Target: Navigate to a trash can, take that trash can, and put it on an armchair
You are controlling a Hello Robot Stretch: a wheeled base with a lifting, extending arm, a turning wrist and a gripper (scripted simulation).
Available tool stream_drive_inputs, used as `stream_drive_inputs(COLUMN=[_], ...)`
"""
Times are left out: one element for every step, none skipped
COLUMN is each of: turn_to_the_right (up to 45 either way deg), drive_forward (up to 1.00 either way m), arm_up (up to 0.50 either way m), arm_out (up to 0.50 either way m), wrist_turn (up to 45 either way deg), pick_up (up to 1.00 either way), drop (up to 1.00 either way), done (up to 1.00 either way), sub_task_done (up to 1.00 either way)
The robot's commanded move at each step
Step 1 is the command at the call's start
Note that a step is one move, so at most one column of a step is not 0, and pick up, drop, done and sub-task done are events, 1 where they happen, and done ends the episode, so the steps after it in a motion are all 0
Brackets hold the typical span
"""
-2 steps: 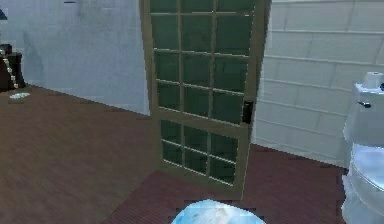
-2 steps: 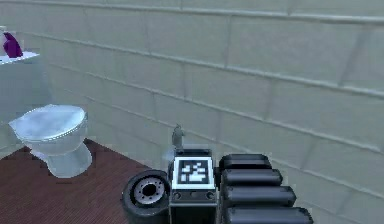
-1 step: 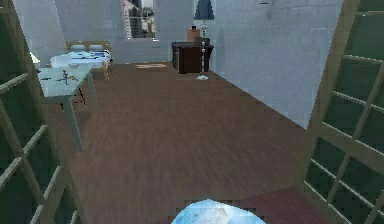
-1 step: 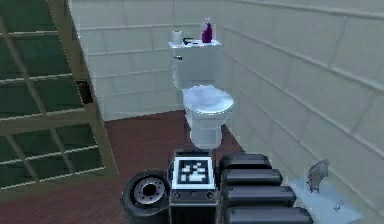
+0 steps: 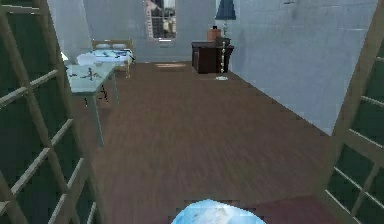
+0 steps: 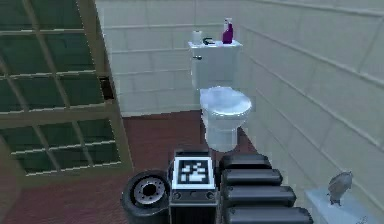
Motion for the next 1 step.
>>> stream_drive_inputs(turn_to_the_right=[0.0], drive_forward=[1.0], arm_up=[0.0], arm_out=[0.0], wrist_turn=[0.0], pick_up=[0.0], drop=[0.0], done=[0.0], sub_task_done=[0.0])
